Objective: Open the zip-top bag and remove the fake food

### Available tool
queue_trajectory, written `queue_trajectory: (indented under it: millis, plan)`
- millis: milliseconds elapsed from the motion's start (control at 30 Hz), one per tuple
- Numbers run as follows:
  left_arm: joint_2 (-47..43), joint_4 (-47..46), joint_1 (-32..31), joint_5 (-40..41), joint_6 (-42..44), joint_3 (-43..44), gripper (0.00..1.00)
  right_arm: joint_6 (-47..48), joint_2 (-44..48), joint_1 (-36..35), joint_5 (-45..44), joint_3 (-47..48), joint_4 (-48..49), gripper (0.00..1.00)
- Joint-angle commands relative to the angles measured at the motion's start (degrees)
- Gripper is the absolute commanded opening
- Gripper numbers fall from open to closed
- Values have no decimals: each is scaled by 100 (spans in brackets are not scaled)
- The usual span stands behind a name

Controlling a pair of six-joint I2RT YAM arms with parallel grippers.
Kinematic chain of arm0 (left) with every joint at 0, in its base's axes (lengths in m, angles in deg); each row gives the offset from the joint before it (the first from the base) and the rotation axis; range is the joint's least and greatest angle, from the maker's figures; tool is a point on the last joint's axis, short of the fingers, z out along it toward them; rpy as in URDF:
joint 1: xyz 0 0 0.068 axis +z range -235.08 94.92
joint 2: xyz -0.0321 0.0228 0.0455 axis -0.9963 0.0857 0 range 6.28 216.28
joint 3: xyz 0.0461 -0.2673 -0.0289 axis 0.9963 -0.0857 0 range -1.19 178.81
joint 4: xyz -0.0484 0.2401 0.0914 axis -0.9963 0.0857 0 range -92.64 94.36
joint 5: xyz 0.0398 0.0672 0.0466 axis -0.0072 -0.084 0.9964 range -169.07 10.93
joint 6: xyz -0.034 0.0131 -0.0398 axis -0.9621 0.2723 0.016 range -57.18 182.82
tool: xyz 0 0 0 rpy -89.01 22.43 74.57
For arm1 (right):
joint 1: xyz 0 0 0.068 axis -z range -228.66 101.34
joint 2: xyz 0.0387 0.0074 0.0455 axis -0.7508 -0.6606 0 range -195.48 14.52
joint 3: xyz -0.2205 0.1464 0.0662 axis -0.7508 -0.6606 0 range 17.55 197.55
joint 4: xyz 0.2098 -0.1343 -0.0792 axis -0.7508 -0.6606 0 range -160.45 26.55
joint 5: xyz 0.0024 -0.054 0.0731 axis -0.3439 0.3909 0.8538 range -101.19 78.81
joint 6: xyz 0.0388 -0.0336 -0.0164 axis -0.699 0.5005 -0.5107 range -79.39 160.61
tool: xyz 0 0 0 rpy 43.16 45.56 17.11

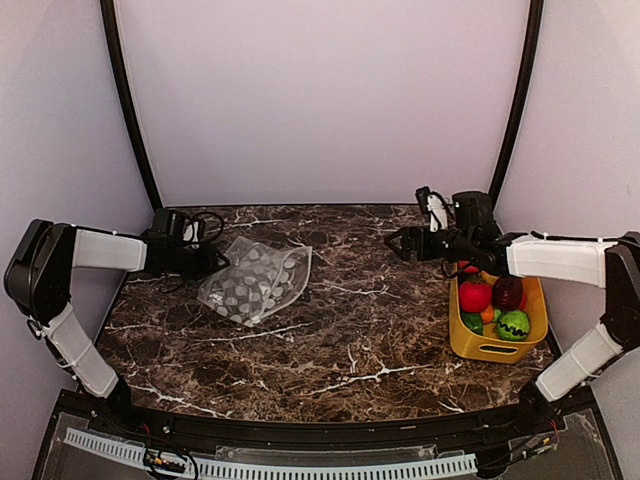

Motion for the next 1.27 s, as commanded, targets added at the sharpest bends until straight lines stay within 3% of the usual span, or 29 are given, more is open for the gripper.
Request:
queue_trajectory:
  millis: [0, 67, 100, 167, 267, 533, 733, 967, 1233]
  plan:
    - [-386, 336, 36, 285, 300, 180, 53, 7, -474, -292, 390, 224, 705, 99]
    - [-564, 421, 31, 485, 393, 197, 66, -9, -659, -428, 424, 250, 850, 99]
    - [-621, 569, 35, 614, 440, 246, 80, -16, -740, -519, 434, 268, 910, 99]
    - [-799, 798, 33, 770, 583, 343, 90, -40, -860, -627, 487, 292, 1005, 99]
    - [-1166, 1118, 30, 932, 838, 492, 97, -49, -927, -778, 527, 338, 1082, 99]
    - [-1935, 1920, -106, 1690, 1291, 821, 99, 148, -742, -956, 666, 379, 1154, 99]
    - [-2582, 2124, -784, 2372, 1712, 785, 99, 129, -174, -970, 646, -37, 1525, 99]
    - [-3014, 2122, -1017, 2650, 1537, 209, 99, 109, 518, -968, 350, -635, 1642, 99]
    - [-3024, 1909, -1018, 2676, 1406, 121, 99, 78, 669, -966, 158, -807, 1537, 99]
